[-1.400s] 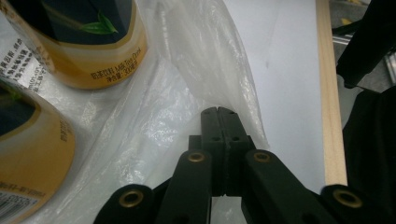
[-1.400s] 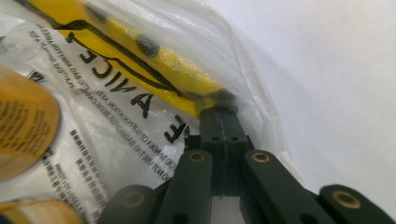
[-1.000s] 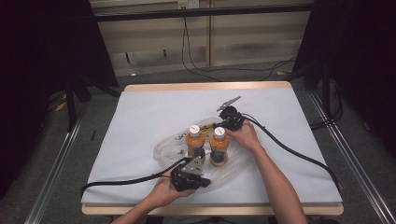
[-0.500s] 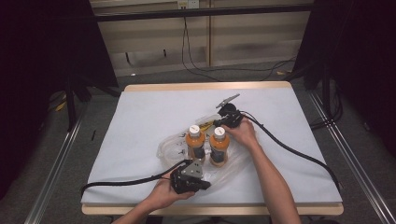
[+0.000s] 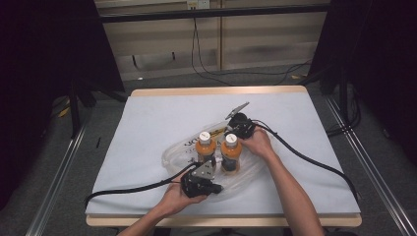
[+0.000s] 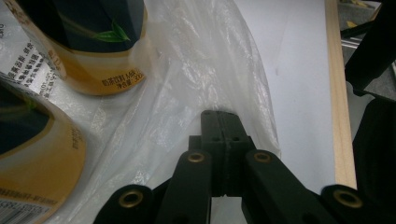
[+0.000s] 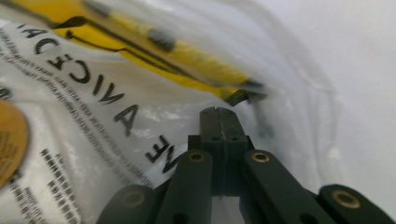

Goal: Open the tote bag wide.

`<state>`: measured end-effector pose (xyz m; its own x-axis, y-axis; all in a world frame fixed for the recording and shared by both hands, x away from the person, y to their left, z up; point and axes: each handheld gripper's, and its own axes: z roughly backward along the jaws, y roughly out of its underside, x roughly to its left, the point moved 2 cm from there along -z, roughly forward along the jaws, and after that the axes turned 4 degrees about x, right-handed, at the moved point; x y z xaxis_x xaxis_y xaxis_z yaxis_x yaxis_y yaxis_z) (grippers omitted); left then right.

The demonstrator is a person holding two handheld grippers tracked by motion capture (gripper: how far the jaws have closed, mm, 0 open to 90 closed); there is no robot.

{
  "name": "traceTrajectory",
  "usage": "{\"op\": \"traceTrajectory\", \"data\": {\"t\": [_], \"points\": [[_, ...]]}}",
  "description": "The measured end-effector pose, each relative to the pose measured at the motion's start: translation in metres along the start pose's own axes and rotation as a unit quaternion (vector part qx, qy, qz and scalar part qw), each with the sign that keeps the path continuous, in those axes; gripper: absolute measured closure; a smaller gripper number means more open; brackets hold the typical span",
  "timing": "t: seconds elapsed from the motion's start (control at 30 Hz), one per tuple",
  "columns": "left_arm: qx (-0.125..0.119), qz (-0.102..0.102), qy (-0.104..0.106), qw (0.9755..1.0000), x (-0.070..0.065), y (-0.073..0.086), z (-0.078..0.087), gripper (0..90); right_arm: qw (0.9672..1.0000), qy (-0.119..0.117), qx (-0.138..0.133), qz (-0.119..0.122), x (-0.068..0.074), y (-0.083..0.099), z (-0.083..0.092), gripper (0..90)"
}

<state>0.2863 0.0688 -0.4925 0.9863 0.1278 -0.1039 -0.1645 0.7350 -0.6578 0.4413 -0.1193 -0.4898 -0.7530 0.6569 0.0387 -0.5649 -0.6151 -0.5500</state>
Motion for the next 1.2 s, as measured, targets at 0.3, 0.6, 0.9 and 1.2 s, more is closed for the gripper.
{"op": "traceTrajectory", "data": {"t": [0.3,0.6,0.9,1.2], "points": [[-0.038,0.006,-0.01,0.9992,-0.002,-0.007,0.018,87.1,0.9989,-0.027,-0.037,-0.008,0.004,0.009,0.018,90.0],[-0.045,0.004,-0.045,0.998,0.0,-0.008,0.027,81.0,0.996,-0.036,-0.081,-0.004,0.011,0.009,0.046,90.0],[-0.075,0.013,-0.097,0.9923,0.005,-0.004,0.053,66.0,0.994,-0.007,-0.109,-0.006,0.02,0.031,0.069,89.9],[-0.108,0.03,-0.136,0.9844,0.011,0.007,0.079,52.6,0.9899,-0.004,-0.14,-0.021,0.023,0.055,0.095,57.2]]}}
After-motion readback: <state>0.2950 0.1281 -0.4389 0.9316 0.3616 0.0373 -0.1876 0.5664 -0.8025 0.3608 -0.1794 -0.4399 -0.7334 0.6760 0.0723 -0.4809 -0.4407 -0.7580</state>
